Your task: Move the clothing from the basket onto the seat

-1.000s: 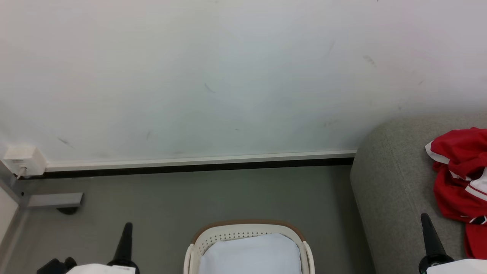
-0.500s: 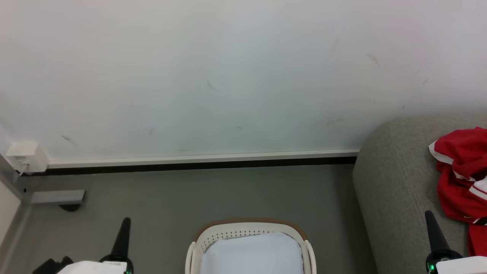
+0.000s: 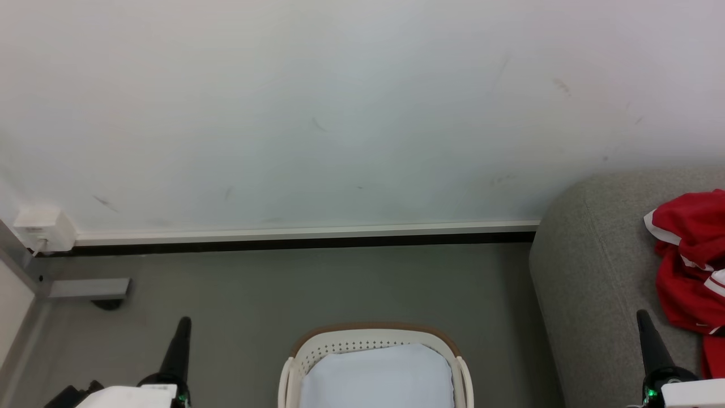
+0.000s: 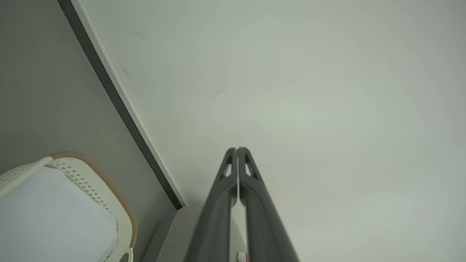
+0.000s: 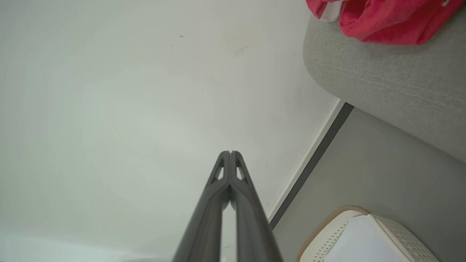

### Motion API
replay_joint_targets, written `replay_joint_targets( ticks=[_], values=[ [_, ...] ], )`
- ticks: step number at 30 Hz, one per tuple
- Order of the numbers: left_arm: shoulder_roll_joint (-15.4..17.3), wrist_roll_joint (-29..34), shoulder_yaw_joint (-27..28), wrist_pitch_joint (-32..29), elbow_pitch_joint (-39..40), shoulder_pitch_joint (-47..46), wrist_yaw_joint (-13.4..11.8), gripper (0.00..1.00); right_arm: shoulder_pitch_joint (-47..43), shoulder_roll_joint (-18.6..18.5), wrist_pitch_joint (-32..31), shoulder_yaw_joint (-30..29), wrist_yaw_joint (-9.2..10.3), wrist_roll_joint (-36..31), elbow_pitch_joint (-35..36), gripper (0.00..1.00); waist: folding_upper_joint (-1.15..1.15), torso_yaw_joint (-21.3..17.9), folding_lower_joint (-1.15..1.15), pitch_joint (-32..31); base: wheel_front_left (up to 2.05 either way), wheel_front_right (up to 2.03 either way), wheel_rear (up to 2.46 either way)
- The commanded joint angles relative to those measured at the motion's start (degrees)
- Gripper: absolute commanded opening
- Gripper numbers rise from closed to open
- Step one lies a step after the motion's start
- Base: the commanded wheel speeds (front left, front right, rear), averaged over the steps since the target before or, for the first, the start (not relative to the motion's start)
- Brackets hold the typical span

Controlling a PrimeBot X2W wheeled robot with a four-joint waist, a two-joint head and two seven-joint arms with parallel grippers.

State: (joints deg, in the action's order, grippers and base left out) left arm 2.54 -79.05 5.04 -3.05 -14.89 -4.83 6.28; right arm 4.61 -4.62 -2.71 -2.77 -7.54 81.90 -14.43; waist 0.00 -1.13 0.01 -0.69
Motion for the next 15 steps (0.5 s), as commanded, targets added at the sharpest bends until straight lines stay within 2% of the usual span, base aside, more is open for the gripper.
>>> replay_joint_targets(
  ticks=[1, 15],
  values=[
    [0.5, -1.3, 0.3, -0.5, 0.4, -0.9, 0.4, 0.0, 1.1, 0.1, -0.3, -0.6, 0.07, 1.1, 0.6, 0.0, 0.0, 0.1, 0.0, 0.0, 0.0, 0.0, 0.0],
    [0.5, -7.3, 1.0, -2.0, 0.7, -1.2, 0.9, 0.0, 1.4, 0.7, -2.0, -2.0, 0.08, 5.9, 0.6, 0.0, 0.0, 0.5, -0.01, 0.4, 0.0, 0.0, 0.0]
  ],
)
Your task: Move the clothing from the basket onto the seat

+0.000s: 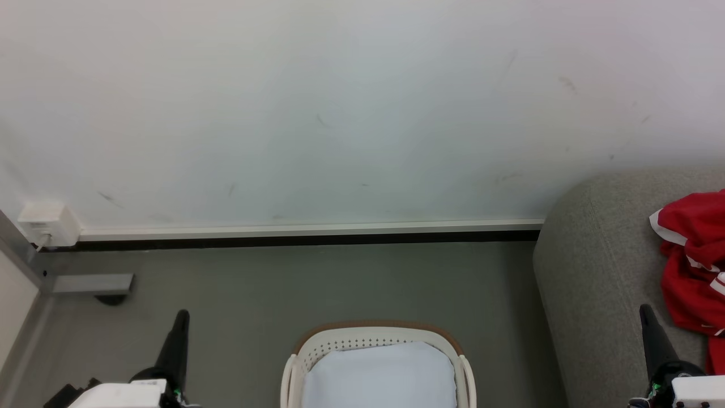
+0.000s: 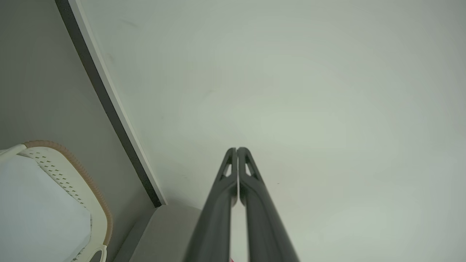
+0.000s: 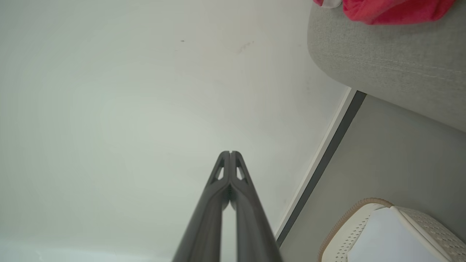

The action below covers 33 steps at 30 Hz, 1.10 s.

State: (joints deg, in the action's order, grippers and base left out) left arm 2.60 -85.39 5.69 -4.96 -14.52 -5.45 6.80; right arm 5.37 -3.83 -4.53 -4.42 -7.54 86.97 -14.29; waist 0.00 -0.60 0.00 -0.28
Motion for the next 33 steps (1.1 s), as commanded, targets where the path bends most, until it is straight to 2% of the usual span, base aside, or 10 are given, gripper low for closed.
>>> replay_joint_targets(
  ticks=[1, 17, 33],
  values=[
    [0.4, -1.3, 0.4, -0.1, 0.3, -0.6, 0.4, 0.0, 0.6, 0.0, -0.1, -0.4, 0.08, 1.2, 0.4, 0.0, 0.0, 0.0, 0.0, 0.0, 0.0, 0.0, 0.0],
    [0.5, -7.5, 1.0, -1.8, 0.6, -1.1, 0.9, 0.0, 1.1, 0.7, -1.9, -1.9, 0.1, 6.0, 0.4, 0.0, 0.0, 0.6, 0.0, 0.5, 0.0, 0.0, 0.0],
    [0.5, -7.4, 1.0, -1.8, 0.6, -1.0, 0.9, 0.0, 1.1, 0.8, -1.8, -2.0, 0.1, 5.6, 0.4, 0.0, 0.0, 0.6, 0.0, 0.5, 0.0, 0.0, 0.0]
  ],
)
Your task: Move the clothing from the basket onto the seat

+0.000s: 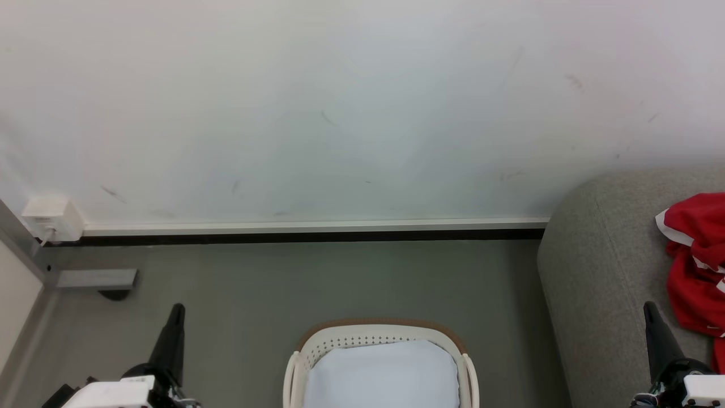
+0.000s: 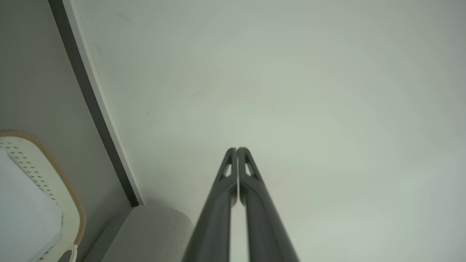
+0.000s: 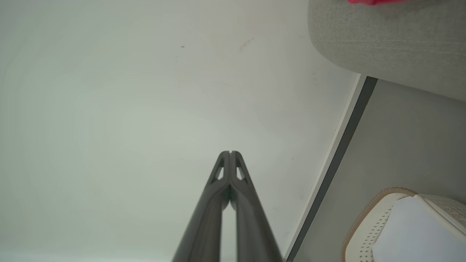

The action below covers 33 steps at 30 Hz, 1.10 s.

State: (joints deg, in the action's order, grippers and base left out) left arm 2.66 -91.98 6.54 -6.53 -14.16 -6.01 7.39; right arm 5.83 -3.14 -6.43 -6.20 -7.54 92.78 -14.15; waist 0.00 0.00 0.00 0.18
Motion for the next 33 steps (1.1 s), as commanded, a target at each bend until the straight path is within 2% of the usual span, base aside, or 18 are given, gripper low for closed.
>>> replay_joint_targets(
  ticks=[1, 33],
  values=[
    [0.4, -0.8, 0.1, -0.2, 0.2, -0.5, 0.3, 0.0, 0.7, 0.1, 0.1, -0.2, 0.1, -0.2, 0.3, 0.0, 0.0, 0.0, 0.0, 0.0, 0.0, 0.0, 0.0],
    [0.4, -0.8, 0.1, -0.2, 0.2, -0.5, 0.3, 0.0, 0.7, 0.2, -0.1, -0.4, 0.1, -0.4, 0.3, 0.0, 0.0, 0.0, 0.0, 0.0, 0.0, 0.0, 0.0]
  ],
)
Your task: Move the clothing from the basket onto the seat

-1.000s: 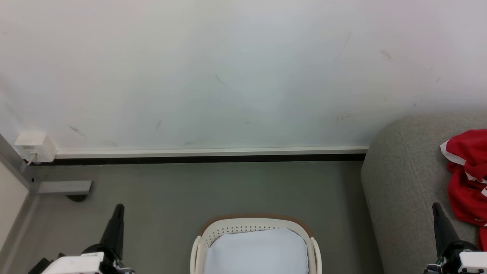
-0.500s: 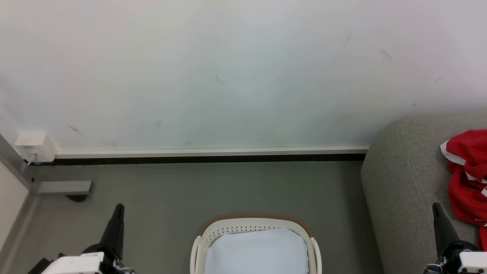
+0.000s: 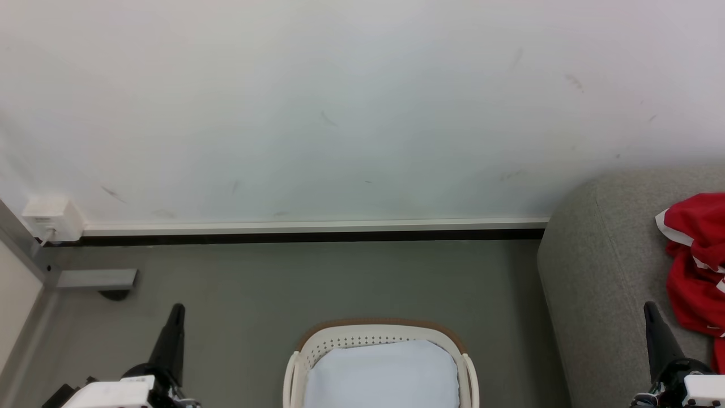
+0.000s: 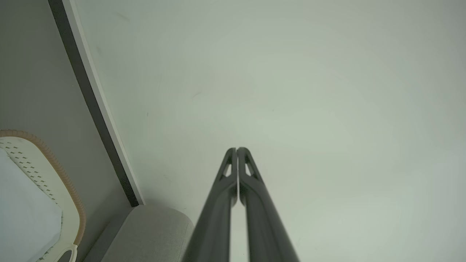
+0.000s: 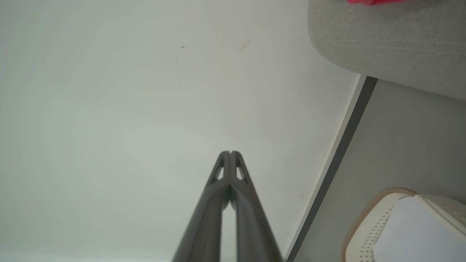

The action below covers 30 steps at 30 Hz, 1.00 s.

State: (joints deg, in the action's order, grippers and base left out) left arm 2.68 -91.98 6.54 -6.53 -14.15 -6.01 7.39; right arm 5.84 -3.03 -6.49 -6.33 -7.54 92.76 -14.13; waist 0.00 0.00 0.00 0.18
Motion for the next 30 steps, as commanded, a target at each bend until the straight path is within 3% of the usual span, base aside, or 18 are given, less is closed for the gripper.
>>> replay_joint_targets(
  ticks=[1, 30],
  values=[
    [0.4, -0.8, 0.1, -0.2, 0.2, -0.5, 0.3, 0.0, 0.7, 0.1, 0.0, -0.3, 0.1, -0.4, 0.2, 0.0, 0.0, 0.0, 0.0, 0.0, 0.0, 0.0, 0.0],
    [0.4, -0.8, 0.1, -0.2, 0.2, -0.5, 0.3, 0.0, 0.7, 0.1, -0.1, -0.4, 0.1, -0.5, 0.2, 0.0, 0.0, 0.0, 0.0, 0.0, 0.0, 0.0, 0.0]
  ],
)
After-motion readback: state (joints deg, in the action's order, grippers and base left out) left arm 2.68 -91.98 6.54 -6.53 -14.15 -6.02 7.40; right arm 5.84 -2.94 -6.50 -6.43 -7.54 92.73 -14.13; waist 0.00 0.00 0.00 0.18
